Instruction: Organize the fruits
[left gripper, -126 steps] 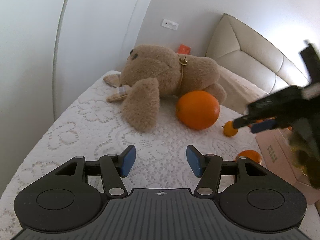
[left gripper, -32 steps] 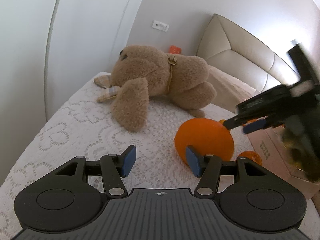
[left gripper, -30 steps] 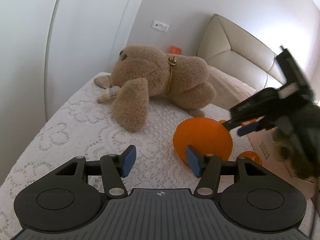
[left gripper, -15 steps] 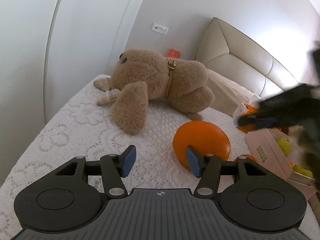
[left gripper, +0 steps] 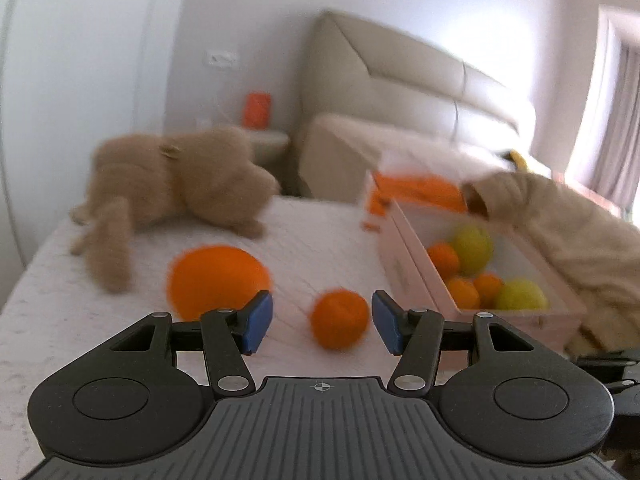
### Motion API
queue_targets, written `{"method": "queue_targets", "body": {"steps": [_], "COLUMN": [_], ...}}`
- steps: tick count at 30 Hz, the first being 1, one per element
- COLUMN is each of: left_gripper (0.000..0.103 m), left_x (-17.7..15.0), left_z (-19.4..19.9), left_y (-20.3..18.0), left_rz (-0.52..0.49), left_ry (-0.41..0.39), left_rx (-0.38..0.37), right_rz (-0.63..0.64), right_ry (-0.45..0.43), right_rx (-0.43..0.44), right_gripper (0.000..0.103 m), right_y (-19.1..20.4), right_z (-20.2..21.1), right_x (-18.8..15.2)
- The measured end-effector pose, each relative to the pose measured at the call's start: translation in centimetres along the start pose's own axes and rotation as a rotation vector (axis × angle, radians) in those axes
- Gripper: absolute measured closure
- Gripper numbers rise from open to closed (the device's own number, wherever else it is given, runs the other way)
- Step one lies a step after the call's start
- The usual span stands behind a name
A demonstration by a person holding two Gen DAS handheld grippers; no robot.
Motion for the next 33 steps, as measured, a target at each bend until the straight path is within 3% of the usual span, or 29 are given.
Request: {"method": "queue_targets", "body": {"steps": [5,9,12,14,17,27,33], "left_gripper": [0.046,0.046,0.046,0.046,0.047,0.052,0.054], "left_x": [-0.3,-0.5,-1.0,-1.4,-2.0,-2.1,-2.3], "left_z": [-2.5,-4.1,-5.0,-5.7,-6.5,-7.7,-7.0], "left_y": [-2.4,-3.0,-3.2,-3.3,-3.2,-3.3,-3.5], "left_rz": [-0.077,-0.092,-0.104,-0.114,-0.124,-0.127,-0.115], "left_ry": [0.086,0.128,0.156,0.176,0.200,0.208,0.210], "left_rx": [0.093,0.115,0.139,0.161,0.185,0.213,0.173], "right_rz": [0.043,0.054,0.008,-0.024,-0.049,-0.052,-0.051], "right_ry": [-0.066,-0.103,-0.096,-0.092,-0.103,-0.080,-0.077], "right_rx": [-0.084,-0.115,-0.105,-0.075,-0.051,-0.034,-0.032], "right_gripper": [0.071,0.069,0.046,0.045,0.032,0.024,0.022], "right_y": [-2.5,-4.2,-5.4,-5.9,-6.2,-6.1,-6.0], "right_z": [0.7,0.3,-0.1,-0.1,-0.1,-0.7,-0.7], "right_x": [-0.9,-1.7,-2.5,-2.8,-2.8,-3.0,-3.0]}}
Point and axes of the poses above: each gripper's, at about its wrist camera, not at the fingertips, and z roughly against the way its jaws point, y to its left, x to its top, the point moved 8 cm from there along -z, roughly the way its jaws point, and after that the axes turned 3 degrees about x, right-handed, at the moved point
